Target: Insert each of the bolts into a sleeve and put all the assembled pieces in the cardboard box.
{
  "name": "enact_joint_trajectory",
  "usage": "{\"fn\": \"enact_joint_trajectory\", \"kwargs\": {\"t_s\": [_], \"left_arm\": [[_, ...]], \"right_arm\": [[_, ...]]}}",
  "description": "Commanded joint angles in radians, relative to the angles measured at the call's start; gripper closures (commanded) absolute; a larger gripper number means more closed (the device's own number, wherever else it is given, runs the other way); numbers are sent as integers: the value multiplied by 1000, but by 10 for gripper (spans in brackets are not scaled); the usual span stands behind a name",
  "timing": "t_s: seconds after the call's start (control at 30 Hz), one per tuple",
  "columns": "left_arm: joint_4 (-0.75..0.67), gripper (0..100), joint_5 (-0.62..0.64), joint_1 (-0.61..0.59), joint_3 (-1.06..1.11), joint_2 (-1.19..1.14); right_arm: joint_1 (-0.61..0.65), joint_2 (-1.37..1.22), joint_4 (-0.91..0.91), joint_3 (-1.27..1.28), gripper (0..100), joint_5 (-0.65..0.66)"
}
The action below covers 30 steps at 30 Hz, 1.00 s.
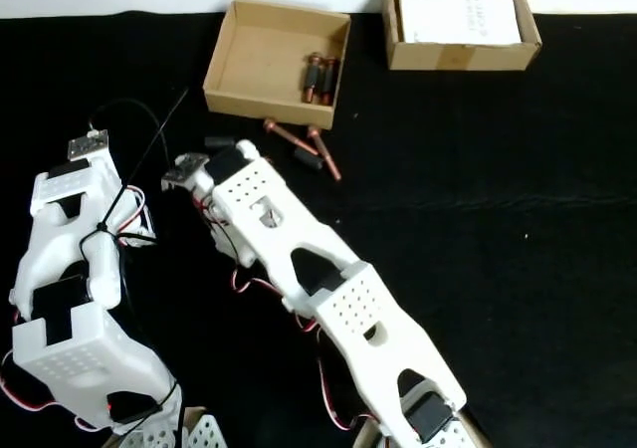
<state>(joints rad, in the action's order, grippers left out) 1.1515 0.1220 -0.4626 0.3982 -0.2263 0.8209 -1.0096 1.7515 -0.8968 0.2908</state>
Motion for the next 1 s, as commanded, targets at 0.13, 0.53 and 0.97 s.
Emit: {"fn": "enact_joint_trajectory", "kwargs": {"t_s": [0.13, 0.53, 0.97], "left_arm": [[5, 818, 6, -22, -28, -1], [400, 818, 133, 142, -432, 1], [485, 818, 407, 619, -901, -265]], "right_arm": [[-31, 25, 8, 42, 989, 35], [-326, 404, 13, -13, 992, -61], [-604, 624, -213, 337, 992, -150]]}}
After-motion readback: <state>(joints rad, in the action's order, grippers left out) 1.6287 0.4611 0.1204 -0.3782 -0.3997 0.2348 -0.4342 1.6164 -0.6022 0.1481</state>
